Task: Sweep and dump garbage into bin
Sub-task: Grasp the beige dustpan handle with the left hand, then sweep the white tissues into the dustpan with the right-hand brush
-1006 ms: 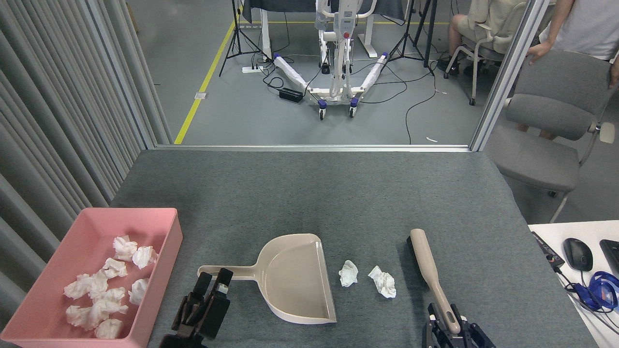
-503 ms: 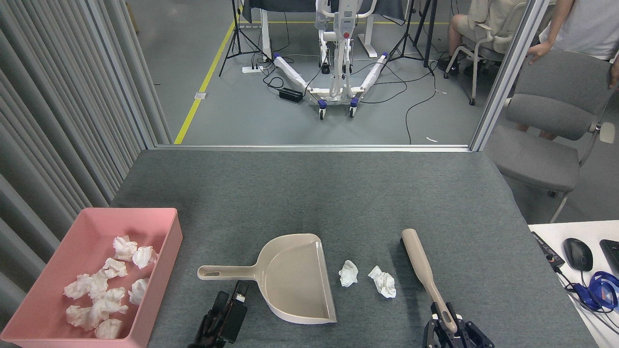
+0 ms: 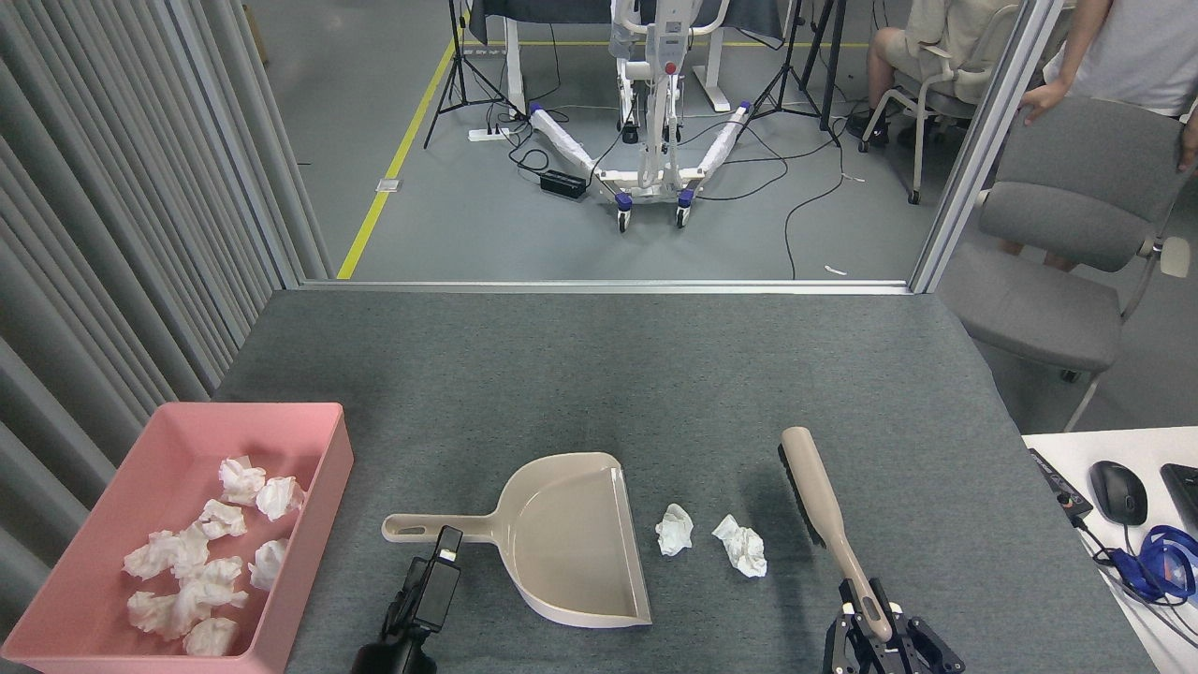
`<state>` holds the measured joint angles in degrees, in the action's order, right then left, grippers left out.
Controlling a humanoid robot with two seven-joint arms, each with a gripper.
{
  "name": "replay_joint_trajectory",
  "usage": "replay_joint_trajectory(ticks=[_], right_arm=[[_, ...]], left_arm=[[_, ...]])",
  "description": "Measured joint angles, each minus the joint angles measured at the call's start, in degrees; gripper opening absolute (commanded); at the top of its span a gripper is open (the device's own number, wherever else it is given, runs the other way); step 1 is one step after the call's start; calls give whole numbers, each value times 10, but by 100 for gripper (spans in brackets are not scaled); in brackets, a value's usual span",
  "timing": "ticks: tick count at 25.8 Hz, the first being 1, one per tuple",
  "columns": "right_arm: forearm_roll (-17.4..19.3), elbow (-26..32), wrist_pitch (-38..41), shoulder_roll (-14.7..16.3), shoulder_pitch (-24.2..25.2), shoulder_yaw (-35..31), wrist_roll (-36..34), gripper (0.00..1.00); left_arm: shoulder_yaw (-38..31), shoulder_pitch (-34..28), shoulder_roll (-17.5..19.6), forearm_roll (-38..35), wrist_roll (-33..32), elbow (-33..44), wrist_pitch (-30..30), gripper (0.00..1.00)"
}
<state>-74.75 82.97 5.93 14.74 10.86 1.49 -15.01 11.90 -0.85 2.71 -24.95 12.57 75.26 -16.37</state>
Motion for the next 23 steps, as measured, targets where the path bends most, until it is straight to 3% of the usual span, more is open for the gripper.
replay_joint_trajectory(ticks=[12, 23], right_arm=[[-18, 51, 42, -3, 68, -55, 3, 0], [-48, 49, 38, -28, 59, 6, 38, 0]], left_arm=[[-6, 32, -2, 18, 4, -37, 33, 98], [-25, 61, -16, 21, 11, -88, 33, 95]])
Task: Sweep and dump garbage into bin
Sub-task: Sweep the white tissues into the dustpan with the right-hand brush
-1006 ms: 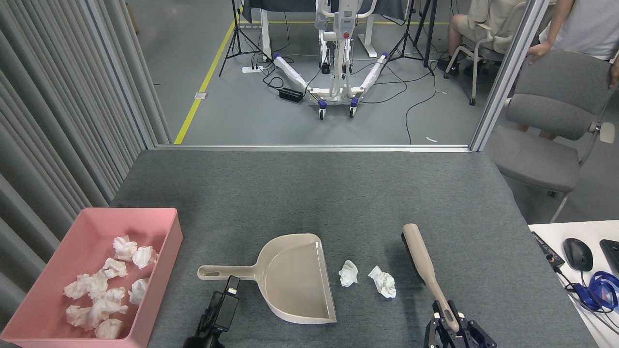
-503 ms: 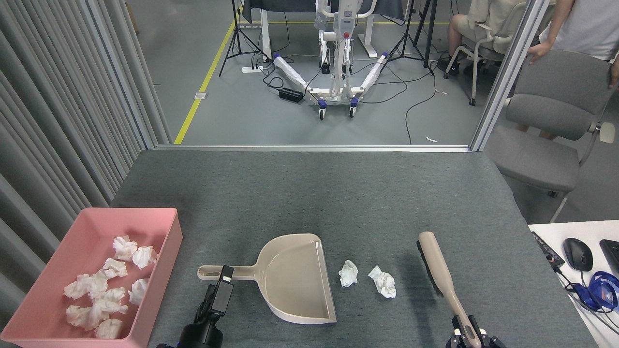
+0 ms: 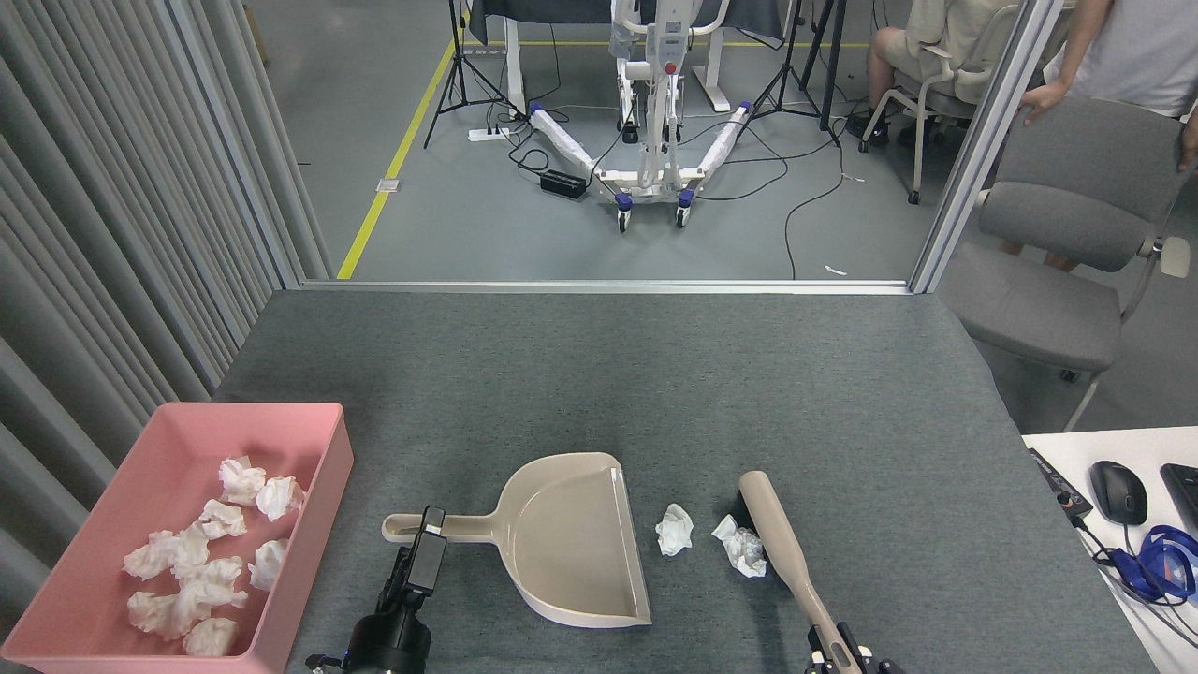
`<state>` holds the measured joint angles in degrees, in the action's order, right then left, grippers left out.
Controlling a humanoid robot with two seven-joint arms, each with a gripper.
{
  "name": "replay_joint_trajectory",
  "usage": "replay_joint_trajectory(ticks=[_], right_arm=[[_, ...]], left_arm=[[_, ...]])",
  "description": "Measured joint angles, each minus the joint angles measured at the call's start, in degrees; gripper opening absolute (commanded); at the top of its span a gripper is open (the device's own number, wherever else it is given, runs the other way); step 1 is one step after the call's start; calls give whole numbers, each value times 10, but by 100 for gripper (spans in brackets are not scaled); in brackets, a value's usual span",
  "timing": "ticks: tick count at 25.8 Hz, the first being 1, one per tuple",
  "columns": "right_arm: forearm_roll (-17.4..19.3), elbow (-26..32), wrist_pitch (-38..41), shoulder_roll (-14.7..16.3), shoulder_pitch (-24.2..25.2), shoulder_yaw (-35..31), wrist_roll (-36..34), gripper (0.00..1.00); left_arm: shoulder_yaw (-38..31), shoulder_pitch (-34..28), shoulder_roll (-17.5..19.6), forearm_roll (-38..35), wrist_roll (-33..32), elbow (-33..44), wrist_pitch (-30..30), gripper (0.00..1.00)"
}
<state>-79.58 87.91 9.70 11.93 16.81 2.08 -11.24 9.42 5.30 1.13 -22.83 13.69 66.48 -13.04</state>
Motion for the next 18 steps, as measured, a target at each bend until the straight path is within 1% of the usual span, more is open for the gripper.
replay_joint_trajectory(ticks=[2, 7, 9, 15, 17, 18], right_arm=[[-4, 0, 0, -5, -1, 10, 2, 0], [-12, 0, 0, -23, -2, 43, 4, 0], [-17, 0, -2, -32, -6, 58, 4, 0], [-22, 1, -13, -47, -18, 104, 5, 0], [-22, 2, -13, -50, -21, 120, 5, 0], [-22, 2, -14, -52, -24, 128, 5, 0]], left_arm=[[-1, 3, -2, 7, 0, -6, 1, 95], [0, 12, -4, 20, 0, -18, -2, 90], [0, 16, -7, 22, 1, -25, -2, 84], [-1, 31, -14, 24, 0, -45, -4, 82], [-2, 34, -15, 24, 0, -52, -3, 79], [-3, 35, -16, 24, 0, -55, -3, 75]])
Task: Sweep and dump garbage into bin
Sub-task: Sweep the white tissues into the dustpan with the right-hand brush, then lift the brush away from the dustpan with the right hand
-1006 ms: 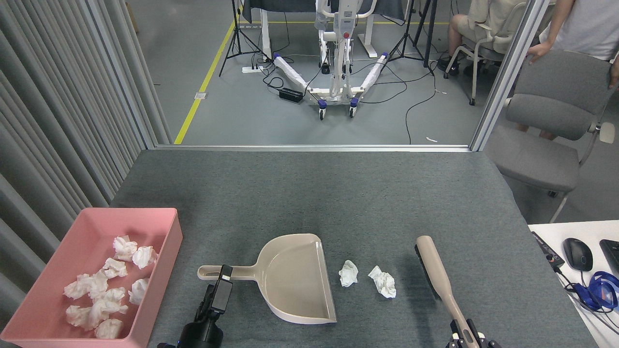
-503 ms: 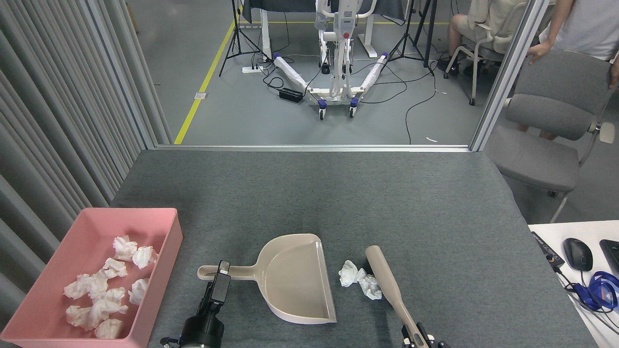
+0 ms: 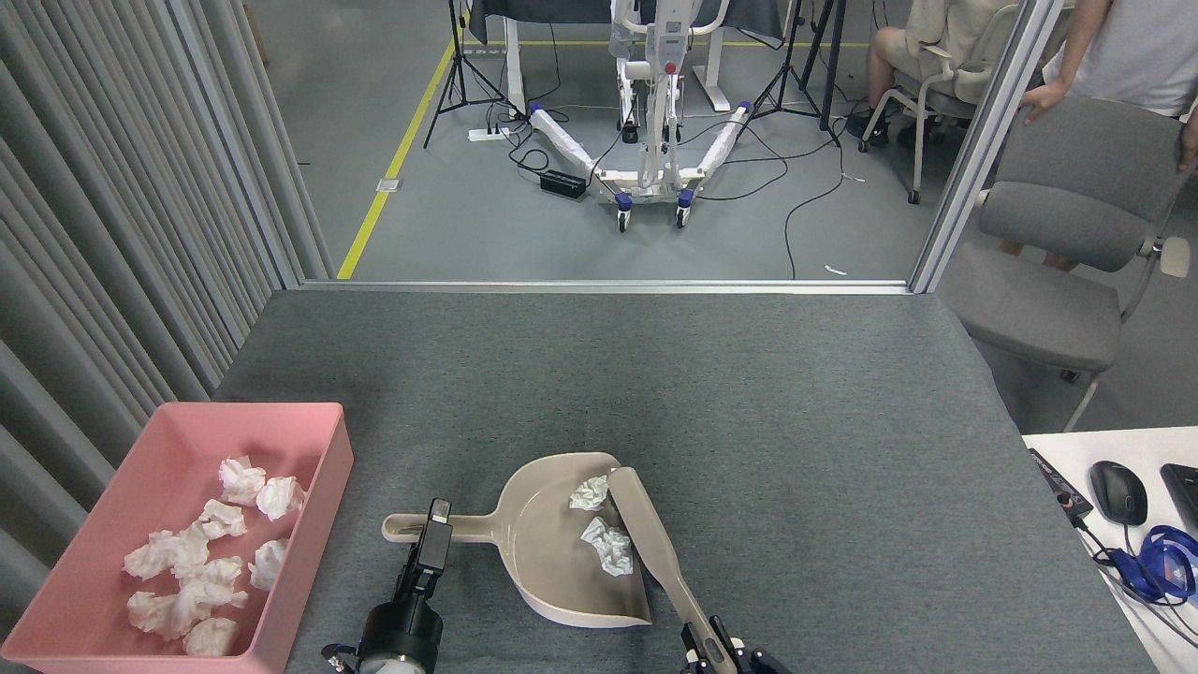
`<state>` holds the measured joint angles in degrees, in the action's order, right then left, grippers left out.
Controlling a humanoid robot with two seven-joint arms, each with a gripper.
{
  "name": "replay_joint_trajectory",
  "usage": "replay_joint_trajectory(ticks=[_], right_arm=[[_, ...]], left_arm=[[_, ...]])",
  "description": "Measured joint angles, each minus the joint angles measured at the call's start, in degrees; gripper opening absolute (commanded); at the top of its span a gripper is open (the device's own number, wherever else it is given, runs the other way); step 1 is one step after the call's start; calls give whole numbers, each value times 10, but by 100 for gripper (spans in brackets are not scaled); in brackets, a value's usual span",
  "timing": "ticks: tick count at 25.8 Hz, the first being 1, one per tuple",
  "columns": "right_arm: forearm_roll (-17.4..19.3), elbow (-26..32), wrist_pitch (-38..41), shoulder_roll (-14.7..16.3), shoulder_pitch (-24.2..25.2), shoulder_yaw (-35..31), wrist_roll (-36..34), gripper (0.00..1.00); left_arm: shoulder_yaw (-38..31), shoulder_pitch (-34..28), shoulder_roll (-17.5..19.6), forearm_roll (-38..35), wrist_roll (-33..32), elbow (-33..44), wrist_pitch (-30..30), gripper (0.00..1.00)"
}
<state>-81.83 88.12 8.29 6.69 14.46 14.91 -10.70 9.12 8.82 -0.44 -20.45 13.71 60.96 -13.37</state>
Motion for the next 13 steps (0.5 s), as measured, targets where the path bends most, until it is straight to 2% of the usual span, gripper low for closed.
replay_joint_trajectory(ticks=[2, 6, 10, 13], right_arm=[[0, 1, 0, -5, -4, 15, 0, 0], [0, 2, -1, -14, -8, 41, 2, 0], [0, 3, -1, -17, -9, 52, -2, 0], [1, 5, -1, -16, -9, 53, -9, 0]], left_arm=[[-1, 4, 0, 0, 0, -6, 1, 65], [0, 7, 0, -1, 4, -10, -7, 37], [1, 8, 1, -5, 7, -15, -32, 18], [1, 7, 2, -6, 8, -19, -46, 8]])
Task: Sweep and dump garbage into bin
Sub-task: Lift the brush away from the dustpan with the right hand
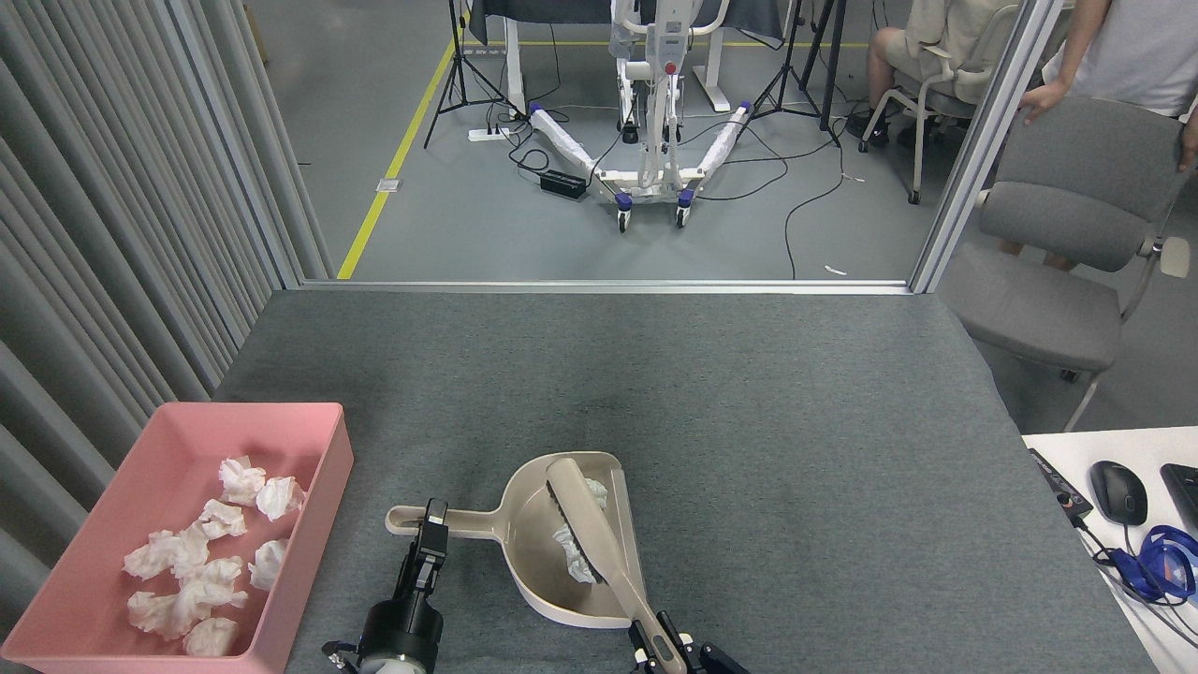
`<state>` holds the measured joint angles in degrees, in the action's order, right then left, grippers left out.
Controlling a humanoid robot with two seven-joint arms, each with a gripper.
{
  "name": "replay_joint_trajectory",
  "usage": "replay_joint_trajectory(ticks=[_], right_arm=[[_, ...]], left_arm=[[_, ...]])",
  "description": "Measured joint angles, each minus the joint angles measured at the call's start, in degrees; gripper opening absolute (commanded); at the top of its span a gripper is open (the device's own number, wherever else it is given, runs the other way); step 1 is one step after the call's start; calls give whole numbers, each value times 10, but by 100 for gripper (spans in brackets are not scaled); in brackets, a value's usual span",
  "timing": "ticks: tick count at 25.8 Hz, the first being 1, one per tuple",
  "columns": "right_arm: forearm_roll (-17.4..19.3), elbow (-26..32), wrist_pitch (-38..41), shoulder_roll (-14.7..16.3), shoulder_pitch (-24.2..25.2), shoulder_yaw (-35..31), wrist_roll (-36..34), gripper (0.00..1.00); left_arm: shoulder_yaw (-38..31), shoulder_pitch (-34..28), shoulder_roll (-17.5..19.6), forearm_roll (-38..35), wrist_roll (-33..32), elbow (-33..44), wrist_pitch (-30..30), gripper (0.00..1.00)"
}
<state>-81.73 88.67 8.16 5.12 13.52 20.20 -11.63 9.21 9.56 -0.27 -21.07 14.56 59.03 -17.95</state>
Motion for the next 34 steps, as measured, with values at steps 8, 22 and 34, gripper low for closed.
replay_joint_trajectory(ticks=[8, 22, 34], right_arm=[[3, 23, -40, 10, 2, -25, -16, 0], [16, 23, -50, 65, 11, -157, -14, 0], [45, -37, -30, 117, -28, -194, -10, 0]], left_arm=[[1, -3, 1, 1, 1, -2, -21, 1], [5, -18, 2, 111, 31, 53, -14, 2], [45, -71, 29, 211, 35, 142, -14, 1]])
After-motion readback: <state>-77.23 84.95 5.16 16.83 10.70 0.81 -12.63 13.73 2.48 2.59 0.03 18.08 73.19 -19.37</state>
